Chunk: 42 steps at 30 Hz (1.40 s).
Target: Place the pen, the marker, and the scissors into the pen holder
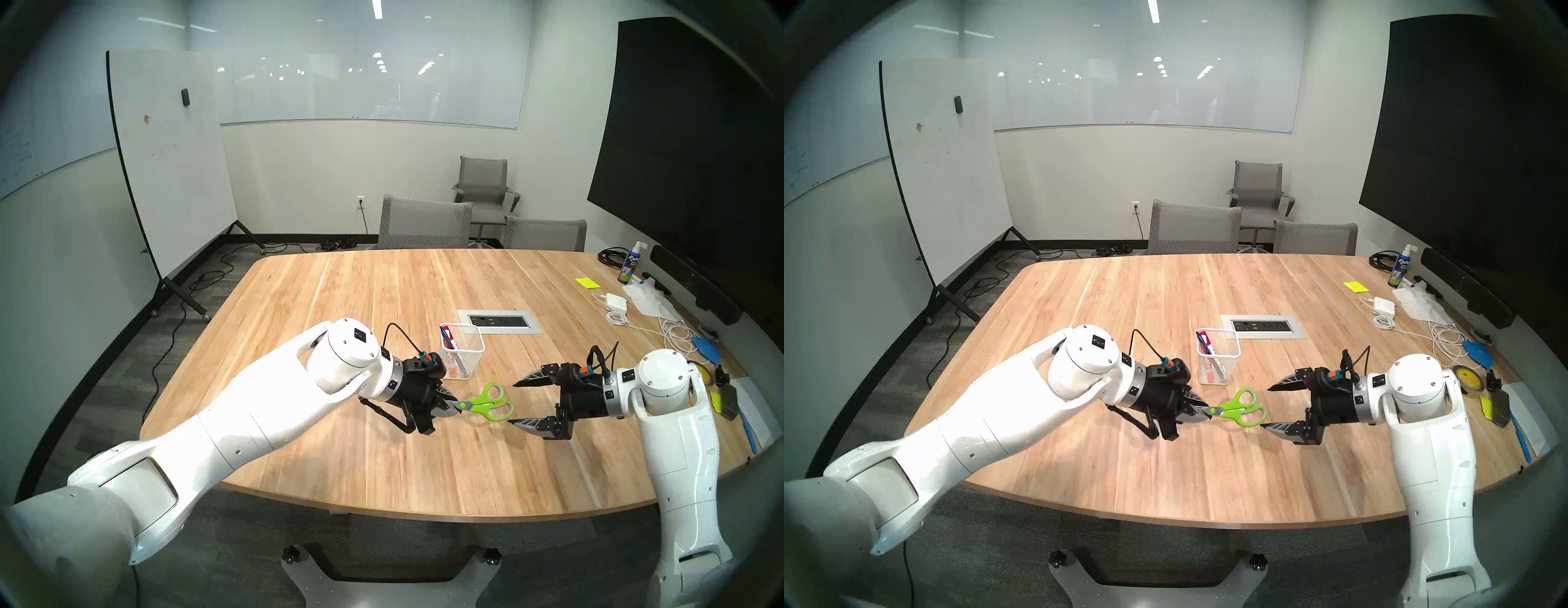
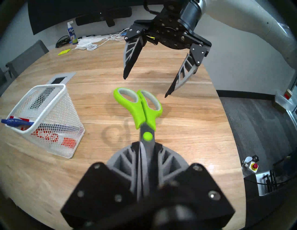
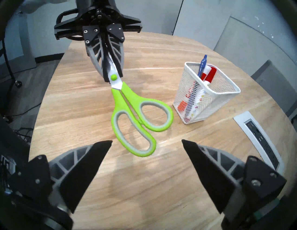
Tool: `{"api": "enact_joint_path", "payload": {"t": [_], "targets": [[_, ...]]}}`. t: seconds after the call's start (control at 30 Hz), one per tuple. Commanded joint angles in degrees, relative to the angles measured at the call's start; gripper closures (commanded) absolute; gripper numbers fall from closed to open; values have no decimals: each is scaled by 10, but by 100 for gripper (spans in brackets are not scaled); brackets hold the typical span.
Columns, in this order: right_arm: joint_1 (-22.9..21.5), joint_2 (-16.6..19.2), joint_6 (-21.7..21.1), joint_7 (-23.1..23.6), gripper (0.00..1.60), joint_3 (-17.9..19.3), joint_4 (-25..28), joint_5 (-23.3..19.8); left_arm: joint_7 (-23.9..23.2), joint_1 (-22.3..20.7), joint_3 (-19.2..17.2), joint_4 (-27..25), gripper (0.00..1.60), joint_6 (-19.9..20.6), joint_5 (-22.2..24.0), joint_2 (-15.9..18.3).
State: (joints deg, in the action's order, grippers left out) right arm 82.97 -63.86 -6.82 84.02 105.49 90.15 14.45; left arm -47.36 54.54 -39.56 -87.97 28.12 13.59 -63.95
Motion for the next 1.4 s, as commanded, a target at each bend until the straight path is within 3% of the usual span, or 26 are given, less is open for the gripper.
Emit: {"api": "enact_joint_path", "payload": {"t": [0.0,0.5,0.67,1.37], "targets": [[-35,-5,-35,7,0,16,-6,-23,22,24,-22,-43,160,-9,9,19],[-60,-6,-109,10,0,19,-54,-44,55,51,-42,-78,160,-29,17,32],[-58,6,-131,10,0,4,-59,-59,65,60,-48,-84,160,-39,20,34],[-42,10,-169,10,0,-12,-54,-97,86,74,-56,-88,160,-67,28,33]]}}
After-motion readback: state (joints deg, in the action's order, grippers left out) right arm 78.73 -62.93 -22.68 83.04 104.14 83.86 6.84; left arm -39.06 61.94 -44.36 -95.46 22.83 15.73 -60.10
